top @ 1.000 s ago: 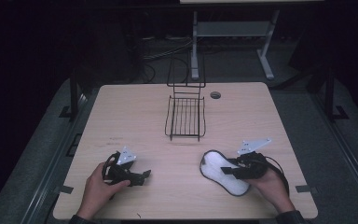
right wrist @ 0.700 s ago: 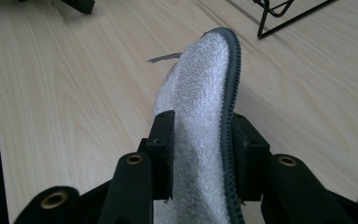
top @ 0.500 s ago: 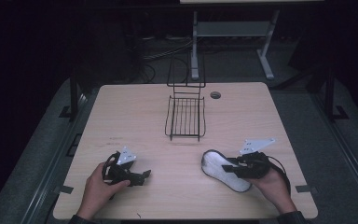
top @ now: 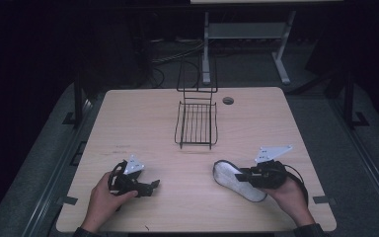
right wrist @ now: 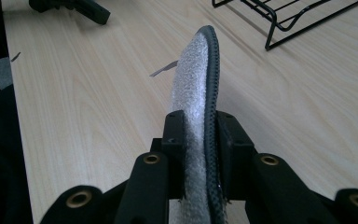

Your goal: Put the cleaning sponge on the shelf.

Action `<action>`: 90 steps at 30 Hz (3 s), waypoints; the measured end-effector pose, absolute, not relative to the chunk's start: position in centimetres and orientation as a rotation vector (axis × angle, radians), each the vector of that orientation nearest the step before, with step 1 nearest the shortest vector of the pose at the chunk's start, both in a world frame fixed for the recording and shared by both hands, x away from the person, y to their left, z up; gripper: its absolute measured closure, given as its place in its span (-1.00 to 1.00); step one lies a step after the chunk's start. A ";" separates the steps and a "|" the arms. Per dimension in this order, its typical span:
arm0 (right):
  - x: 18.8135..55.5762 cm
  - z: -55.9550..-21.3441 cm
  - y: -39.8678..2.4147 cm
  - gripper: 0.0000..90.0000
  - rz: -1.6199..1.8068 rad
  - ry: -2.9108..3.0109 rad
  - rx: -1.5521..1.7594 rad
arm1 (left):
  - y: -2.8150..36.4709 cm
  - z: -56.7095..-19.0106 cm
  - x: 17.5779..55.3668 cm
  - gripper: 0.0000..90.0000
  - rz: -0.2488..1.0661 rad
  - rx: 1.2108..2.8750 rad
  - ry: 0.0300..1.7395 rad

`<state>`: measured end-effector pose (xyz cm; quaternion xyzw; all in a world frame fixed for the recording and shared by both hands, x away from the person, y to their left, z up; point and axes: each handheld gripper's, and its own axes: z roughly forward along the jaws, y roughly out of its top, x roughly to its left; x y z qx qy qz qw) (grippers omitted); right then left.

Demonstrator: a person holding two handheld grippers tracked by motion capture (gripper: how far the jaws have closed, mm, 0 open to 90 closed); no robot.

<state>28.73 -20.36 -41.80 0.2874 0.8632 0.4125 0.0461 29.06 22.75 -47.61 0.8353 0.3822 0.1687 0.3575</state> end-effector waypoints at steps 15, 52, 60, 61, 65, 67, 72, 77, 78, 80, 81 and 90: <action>29.7 -41.0 -21.2 0.68 1.316 2.577 0.916 | 22.7 -47.6 29.1 -0.73 0.435 2.155 0.987; 33.9 -37.9 -20.3 0.67 1.370 2.439 0.969 | 22.7 -47.6 29.1 -0.73 0.436 2.152 0.987; 35.1 -37.3 -19.9 0.67 1.380 2.421 0.970 | 22.8 -47.6 29.1 -0.73 0.434 2.157 0.988; 35.2 -37.3 -19.8 0.67 1.386 2.416 0.972 | 22.8 -47.6 29.1 -0.73 0.435 2.158 0.986; 35.9 -37.1 -19.4 0.67 1.391 2.410 0.973 | 22.7 -47.6 29.1 -0.73 0.435 2.155 0.987; 36.3 -37.0 -19.2 0.67 1.393 2.406 0.977 | 22.7 -47.6 29.1 -0.73 0.435 2.155 0.988; 37.2 -36.8 -18.8 0.67 1.403 2.399 0.986 | 22.8 -47.6 29.1 -0.73 0.434 2.161 0.985; 38.3 -36.5 -18.0 0.67 1.408 2.399 0.981 | 22.8 -47.6 29.1 -0.73 0.432 2.161 0.986; 38.5 -36.5 -17.8 0.67 1.406 2.398 0.985 | 22.8 -47.6 29.1 -0.73 0.434 2.163 0.984; 39.1 -36.3 -17.5 0.67 1.414 2.394 0.986 | 22.8 -47.6 29.1 -0.73 0.434 2.163 0.984; 39.2 -36.2 -17.4 0.67 1.412 2.394 0.985 | 22.8 -47.6 29.1 -0.73 0.434 2.163 0.984; 41.0 -35.6 -15.9 0.67 1.426 2.390 0.990 | 22.8 -47.6 29.1 -0.73 0.433 2.161 0.986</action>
